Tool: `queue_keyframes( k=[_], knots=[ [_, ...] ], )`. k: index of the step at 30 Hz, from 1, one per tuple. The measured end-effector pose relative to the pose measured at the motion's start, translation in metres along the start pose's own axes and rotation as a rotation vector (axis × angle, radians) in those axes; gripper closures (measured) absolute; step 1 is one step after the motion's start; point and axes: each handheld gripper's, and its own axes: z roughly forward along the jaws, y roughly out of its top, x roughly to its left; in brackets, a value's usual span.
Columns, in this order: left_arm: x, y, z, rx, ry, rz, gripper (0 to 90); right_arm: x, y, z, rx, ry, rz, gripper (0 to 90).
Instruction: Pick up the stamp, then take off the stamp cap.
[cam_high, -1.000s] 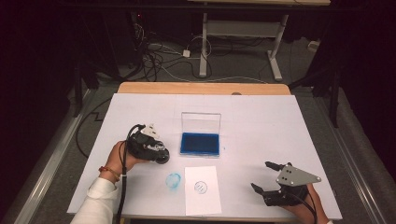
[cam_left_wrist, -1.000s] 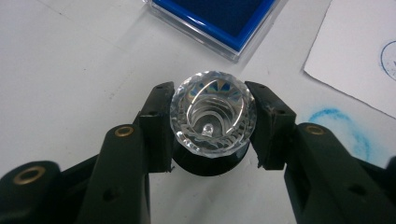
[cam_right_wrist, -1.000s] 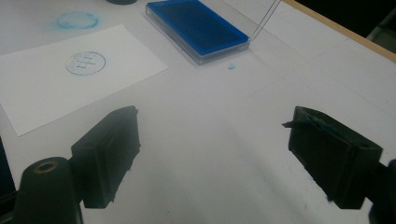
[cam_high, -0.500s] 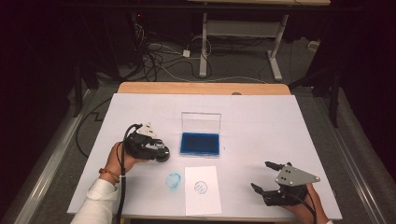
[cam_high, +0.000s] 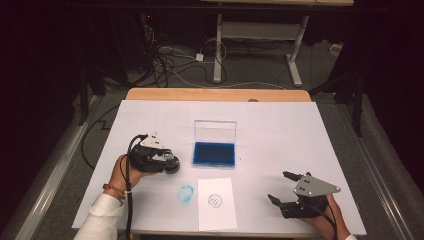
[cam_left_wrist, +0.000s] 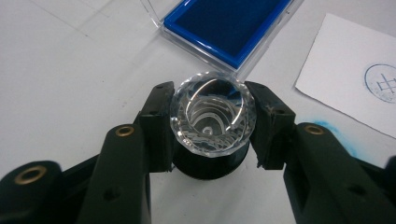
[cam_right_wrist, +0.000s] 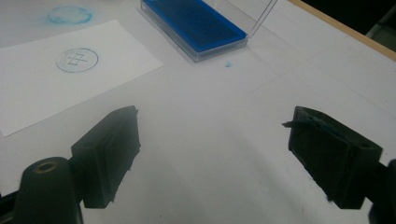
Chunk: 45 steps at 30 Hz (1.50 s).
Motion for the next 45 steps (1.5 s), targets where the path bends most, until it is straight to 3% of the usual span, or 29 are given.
queue_keyframes(
  k=[11,14,15,21,26,29,32,35,39,40,45],
  knots=[
    [-0.003,-0.002,-0.009,-0.108,0.008,-0.019,54.3,-0.002,0.0,-0.005,-0.028,-0.014,0.021,16.1],
    [-0.005,0.001,-0.012,-0.134,0.003,-0.015,54.3,-0.001,0.001,-0.006,-0.027,0.013,0.028,15.7],
    [-0.006,0.002,-0.013,-0.148,0.002,-0.016,54.3,0.0,0.0,-0.006,-0.021,0.03,0.022,15.4],
    [-0.015,0.008,-0.018,-0.212,-0.01,-0.034,54.3,0.005,0.008,-0.003,-0.031,0.006,-0.008,19.1],
    [-0.028,0.016,-0.019,-0.268,-0.027,-0.034,54.3,0.011,0.019,0.012,-0.013,0.022,-0.029,21.5],
    [-0.035,0.021,-0.017,-0.293,-0.051,-0.032,54.4,0.014,0.025,0.016,-0.031,0.028,-0.024,21.1],
    [-0.045,0.026,-0.016,-0.321,-0.075,-0.021,54.3,0.022,0.039,0.032,-0.028,0.058,-0.038,20.7],
    [-0.055,0.032,-0.013,-0.359,-0.12,-0.021,54.3,0.026,0.047,0.041,-0.033,0.08,-0.031,20.7],
    [-0.071,0.039,-0.007,-0.376,-0.142,0.004,54.3,0.039,0.065,0.06,-0.058,0.111,-0.036,17.3],
    [-0.075,0.04,-0.006,-0.383,-0.145,0.008,54.3,0.047,0.071,0.069,-0.056,0.156,-0.049,18.0],
    [-0.086,0.044,-0.002,-0.387,-0.177,0.022,54.3,0.061,0.081,0.084,-0.068,0.182,-0.059,16.5]
  ],
)
